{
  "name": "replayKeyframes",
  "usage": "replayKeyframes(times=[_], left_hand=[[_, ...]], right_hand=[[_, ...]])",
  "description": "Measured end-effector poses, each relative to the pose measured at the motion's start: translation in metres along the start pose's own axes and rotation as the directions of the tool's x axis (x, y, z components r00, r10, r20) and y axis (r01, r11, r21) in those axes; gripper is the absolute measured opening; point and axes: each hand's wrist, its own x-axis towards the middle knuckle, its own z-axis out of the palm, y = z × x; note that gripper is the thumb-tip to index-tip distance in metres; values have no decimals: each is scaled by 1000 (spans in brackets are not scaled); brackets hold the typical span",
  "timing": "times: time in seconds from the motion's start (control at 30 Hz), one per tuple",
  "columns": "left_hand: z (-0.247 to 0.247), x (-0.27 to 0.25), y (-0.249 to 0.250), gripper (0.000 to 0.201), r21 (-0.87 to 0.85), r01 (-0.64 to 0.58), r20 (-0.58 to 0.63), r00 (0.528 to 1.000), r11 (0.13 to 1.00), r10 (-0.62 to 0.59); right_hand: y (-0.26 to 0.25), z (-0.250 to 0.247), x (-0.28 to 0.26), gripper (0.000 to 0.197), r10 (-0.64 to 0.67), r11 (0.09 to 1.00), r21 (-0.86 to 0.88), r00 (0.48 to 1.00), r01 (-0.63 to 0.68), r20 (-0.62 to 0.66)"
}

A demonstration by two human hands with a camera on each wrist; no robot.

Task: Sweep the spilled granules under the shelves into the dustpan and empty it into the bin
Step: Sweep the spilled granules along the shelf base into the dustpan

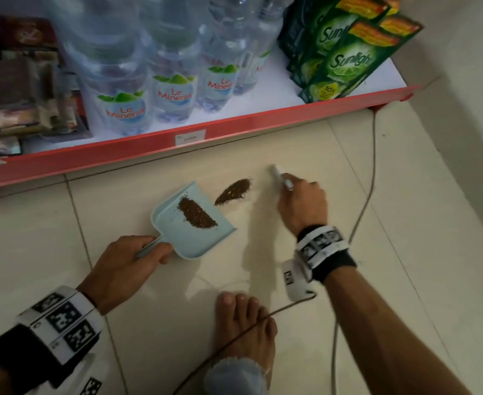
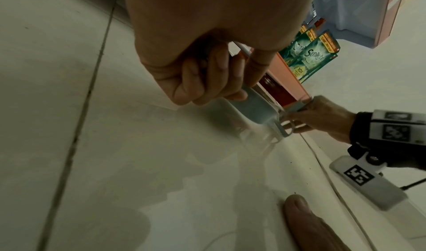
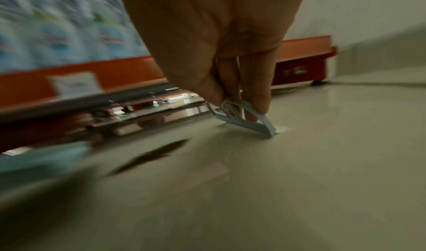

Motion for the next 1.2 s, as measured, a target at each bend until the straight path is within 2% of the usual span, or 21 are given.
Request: replayKeyframes(times=[0.1, 0.17, 0.23, 0.33, 0.4, 0.47, 0.53, 0.63, 0.7, 0.77, 0.83, 0.9, 1.0, 1.1, 1.17, 1.2], left_hand=[[5, 0, 1, 35, 8, -3, 19, 1000, 1000, 3], [5, -2, 1, 35, 7, 1, 17, 1000, 1000, -1], [2, -3, -1, 35, 4, 5, 8, 1000, 1000, -5], [-2, -5, -4, 35, 2, 17, -12, 1000, 1000, -17], [-4, -5, -6, 35, -9, 24, -24, 999, 1000, -24], [-4, -4, -7, 34, -27, 28, -27, 999, 999, -29], [-4, -4, -7, 35, -36, 36, -18, 999, 999, -37], [-2, -3, -7, 36, -30, 45, -12, 999, 999, -46], [-1, -3, -6, 36, -20, 48, -6, 999, 999, -48], [-2, -4, -5, 35, -14, 49, -6, 999, 999, -49], [-5, -5, -6, 35, -11, 57, -18, 998, 998, -58], [-8, -7, -8, 35, -10, 65, -34, 997, 998, -65], [-12, -9, -10, 35, 3, 61, -52, 997, 998, -61], [-12, -11, -13, 35, -9, 75, -57, 996, 997, -75], [-12, -12, -15, 35, -17, 78, -52, 996, 997, -79], [-11, -12, -15, 35, -21, 77, -49, 996, 997, -78]], right_hand=[[-39, 6, -25, 29, -137, 983, 120, 990, 139, -27], [-39, -2, -27, 29, -120, 969, 207, 990, 133, -75], [-19, -16, -17, 28, -56, 974, 211, 988, 85, -141], [29, -36, 8, 30, 108, 994, 41, 969, -101, -222], [51, -39, 19, 29, 237, 970, -14, 950, -245, -202], [54, -31, 17, 28, 289, 954, -42, 951, -295, -113], [33, -16, 4, 29, 243, 968, -65, 970, -244, -31], [-23, 9, -20, 28, 66, 998, -24, 997, -65, 50], [-57, 14, -35, 25, -53, 998, 22, 994, 51, 93], [-69, 10, -40, 21, -106, 994, 38, 990, 103, 94], [-60, -2, -32, 22, -70, 996, 67, 995, 65, 77], [-39, -15, -14, 25, -17, 1000, 11, 999, 18, -34], [-5, -27, 27, 26, 89, 994, -51, 975, -101, -206], [12, -24, 62, 31, 196, 973, -90, 967, -212, -160], [5, -14, 66, 37, 141, 984, -96, 985, -151, -97], [-3, -8, 60, 42, 62, 993, -98, 995, -69, -75]])
